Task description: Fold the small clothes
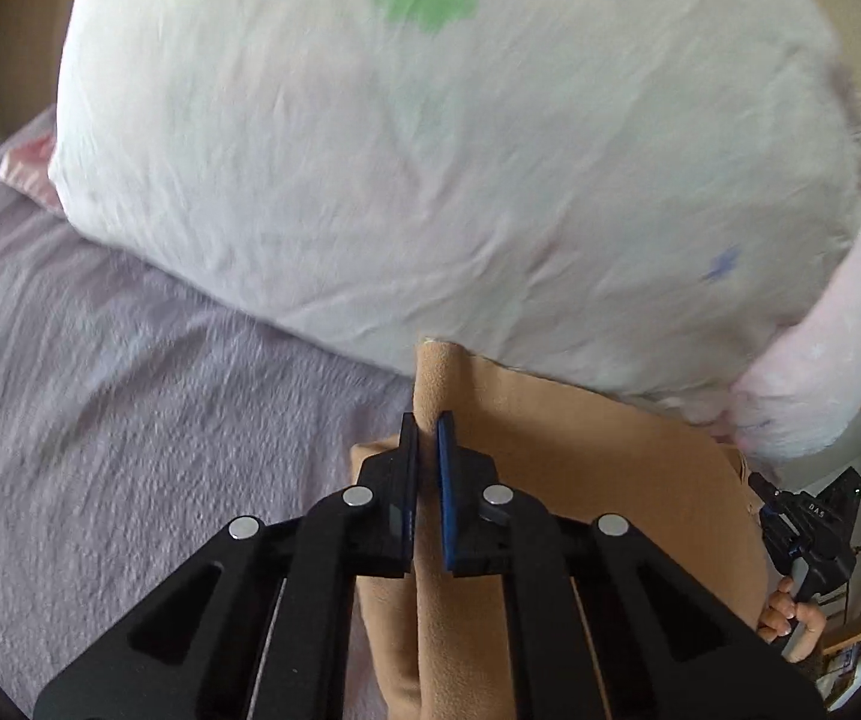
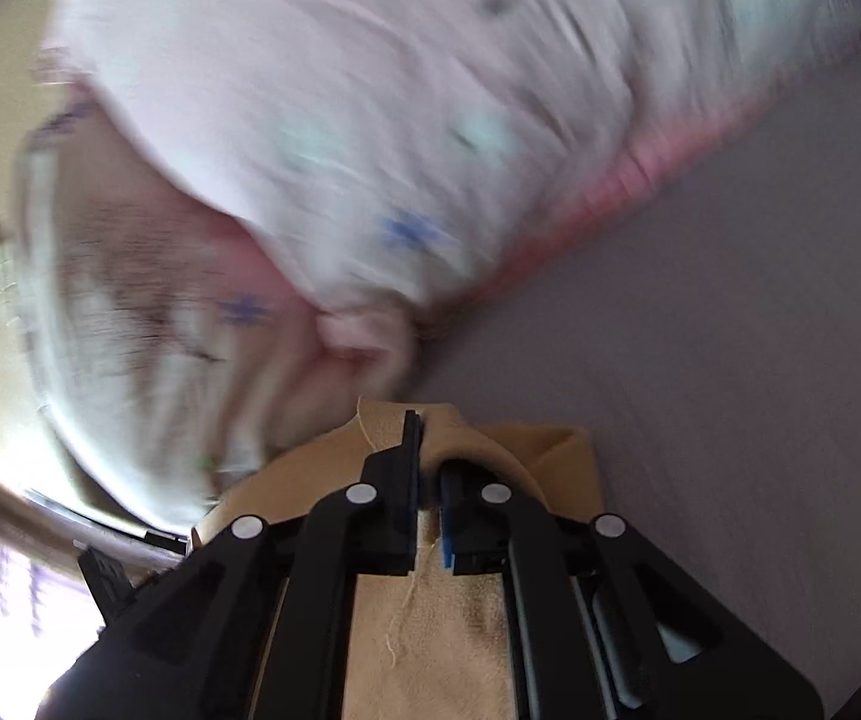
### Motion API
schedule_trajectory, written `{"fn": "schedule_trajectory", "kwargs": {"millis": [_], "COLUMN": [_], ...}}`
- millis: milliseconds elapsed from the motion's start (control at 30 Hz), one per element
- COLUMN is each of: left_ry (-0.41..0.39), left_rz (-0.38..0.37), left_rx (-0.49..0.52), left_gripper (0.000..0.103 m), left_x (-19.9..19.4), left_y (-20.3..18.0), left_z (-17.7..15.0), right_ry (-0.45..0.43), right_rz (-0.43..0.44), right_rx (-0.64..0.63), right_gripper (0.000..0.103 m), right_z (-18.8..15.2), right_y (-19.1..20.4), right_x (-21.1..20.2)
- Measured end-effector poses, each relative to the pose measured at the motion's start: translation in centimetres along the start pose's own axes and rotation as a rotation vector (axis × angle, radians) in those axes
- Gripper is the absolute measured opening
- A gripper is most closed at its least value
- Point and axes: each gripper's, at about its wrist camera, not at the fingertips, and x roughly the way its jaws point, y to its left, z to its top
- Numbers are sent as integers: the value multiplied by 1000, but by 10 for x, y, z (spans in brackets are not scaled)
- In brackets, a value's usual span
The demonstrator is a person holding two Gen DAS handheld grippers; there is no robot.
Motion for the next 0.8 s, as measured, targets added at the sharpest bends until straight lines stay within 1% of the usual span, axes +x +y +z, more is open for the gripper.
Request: {"fn": "schedule_trajectory", "kwargs": {"millis": [33, 67, 100, 133, 167, 200, 233, 267, 300, 333, 367, 433, 533, 567, 633, 667, 700, 733, 800], "left_ry": [20, 29, 26, 16, 9, -15, -51, -102, -125, -135, -127, -78, 24, 46, 90, 116, 137, 156, 181], "left_rz": [3, -11, -40, -91, -119, -128, -124, -138, -141, -133, -123, -140, -188, -192, -202, -220, -238, -248, -257], "left_rx": [-17, -44, -72, -113, -136, -163, -182, -191, -186, -180, -166, -139, -100, -92, -90, -98, -105, -111, -113], "left_gripper": [6, 6, 6, 7, 7, 8, 10, 13, 26, 34, 41, 41, 41, 41, 41, 41, 41, 41, 41], "left_x": [7, 9, 6, -1, -6, -15, -26, -39, -48, -56, -63, -69, -70, -69, -63, -59, -55, -52, -50], "left_y": [3, 8, 14, 21, 26, 33, 38, 45, 49, 51, 52, 54, 54, 53, 52, 51, 49, 49, 49], "left_z": [-2, -3, -3, -2, 0, 1, 3, 5, 6, 6, 3, -8, -35, -42, -59, -67, -73, -77, -81], "right_ry": [17, 24, 5, -27, -88, -176, -283, -326, -329, -298, -268, -200, -23, 19, 64, 70, 80, 93, 79], "right_rz": [-8, 13, 42, 58, 68, 67, 78, 110, 151, 171, 172, 168, 205, 207, 194, 169, 110, 93, 105], "right_rx": [34, 85, 119, 132, 129, 114, 104, 99, 91, 77, 55, -7, -103, -124, -171, -193, -214, -209, -189], "right_gripper": [9, 10, 12, 16, 41, 79, 88, 89, 89, 89, 89, 89, 89, 89, 89, 89, 89, 89, 89], "right_z": [1, 3, 5, 6, 7, 7, 4, 2, 1, -1, -4, -16, -48, -56, -70, -75, -80, -81, -82], "right_y": [-4, -10, -14, -15, -15, -14, -13, -13, -12, -9, -6, 3, 15, 21, 25, 24, 24, 23, 21], "right_x": [5, 6, 2, -5, -17, -33, -53, -64, -71, -75, -76, -77, -67, -61, -54, -55, -52, -47, -49]}}
